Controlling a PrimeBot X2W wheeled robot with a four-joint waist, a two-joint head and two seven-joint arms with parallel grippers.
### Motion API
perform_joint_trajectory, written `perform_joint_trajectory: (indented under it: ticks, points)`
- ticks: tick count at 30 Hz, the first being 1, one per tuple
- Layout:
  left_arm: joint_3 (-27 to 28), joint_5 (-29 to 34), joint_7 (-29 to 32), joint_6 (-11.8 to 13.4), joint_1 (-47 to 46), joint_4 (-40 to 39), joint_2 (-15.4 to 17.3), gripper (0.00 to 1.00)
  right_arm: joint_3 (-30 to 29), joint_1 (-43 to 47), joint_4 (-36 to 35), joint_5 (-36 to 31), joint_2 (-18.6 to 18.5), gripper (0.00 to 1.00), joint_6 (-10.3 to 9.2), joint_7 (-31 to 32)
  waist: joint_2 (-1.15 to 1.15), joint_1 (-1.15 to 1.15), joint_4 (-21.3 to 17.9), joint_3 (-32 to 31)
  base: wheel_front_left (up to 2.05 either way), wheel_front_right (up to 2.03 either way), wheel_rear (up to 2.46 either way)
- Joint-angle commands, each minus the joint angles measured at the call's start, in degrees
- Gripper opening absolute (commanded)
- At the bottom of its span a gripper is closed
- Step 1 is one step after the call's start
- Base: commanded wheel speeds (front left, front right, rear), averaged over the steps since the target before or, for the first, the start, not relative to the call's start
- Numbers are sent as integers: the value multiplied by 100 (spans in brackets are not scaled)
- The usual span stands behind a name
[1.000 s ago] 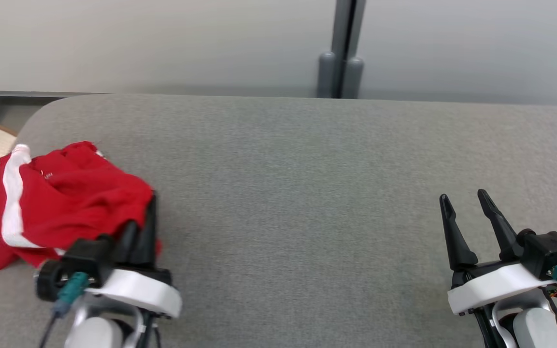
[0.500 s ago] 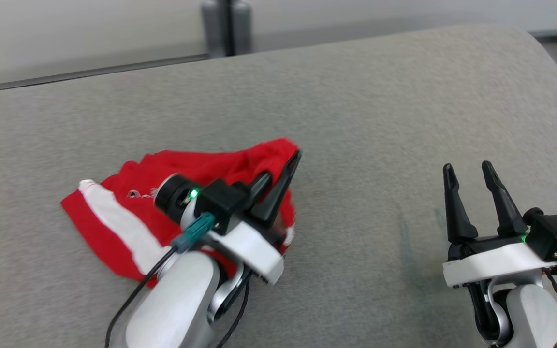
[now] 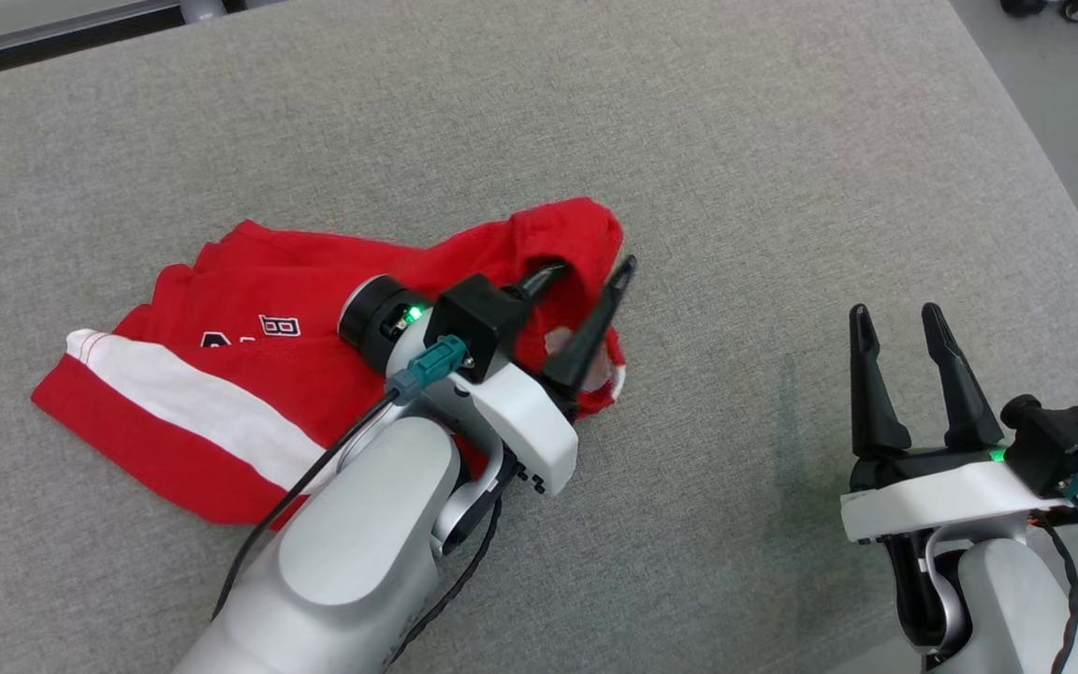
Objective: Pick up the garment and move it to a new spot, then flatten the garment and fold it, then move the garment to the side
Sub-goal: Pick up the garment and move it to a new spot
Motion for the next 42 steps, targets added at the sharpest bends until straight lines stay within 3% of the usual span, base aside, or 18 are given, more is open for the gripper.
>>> perform_joint_trajectory:
  ticks: [1,6,11,21,25,32,42]
  points:
    - [-82,-81,-81,3,-103,71,26,100,-22,-77,42,-26,1,100,0,-32,0,0,10,15,0,0,0]
    - [-324,-184,-293,-38,125,156,24,100,-86,-22,102,-114,-64,100,0,-54,0,0,378,-299,0,0,0]
    - [-111,-249,-535,275,636,-225,176,100,-111,108,60,-218,-226,100,-1,-13,0,0,922,-739,0,0,0]
    - [1343,-566,-633,1070,1521,-709,728,100,-266,358,-181,-278,-430,100,0,277,0,0,1665,-1236,0,0,0]
    - [2018,-594,-628,1173,1938,-881,865,100,-308,535,-292,-297,-489,100,-1,405,0,0,1858,-1374,0,0,0]
    - [2825,-511,-627,970,2417,-966,1051,100,-324,759,-491,-309,-530,100,-1,561,0,0,1985,-1542,0,0,0]
    - [3057,-110,-628,375,3006,-865,1015,100,-328,1145,-681,-278,-557,100,-1,802,0,0,2028,-1960,0,0,0]
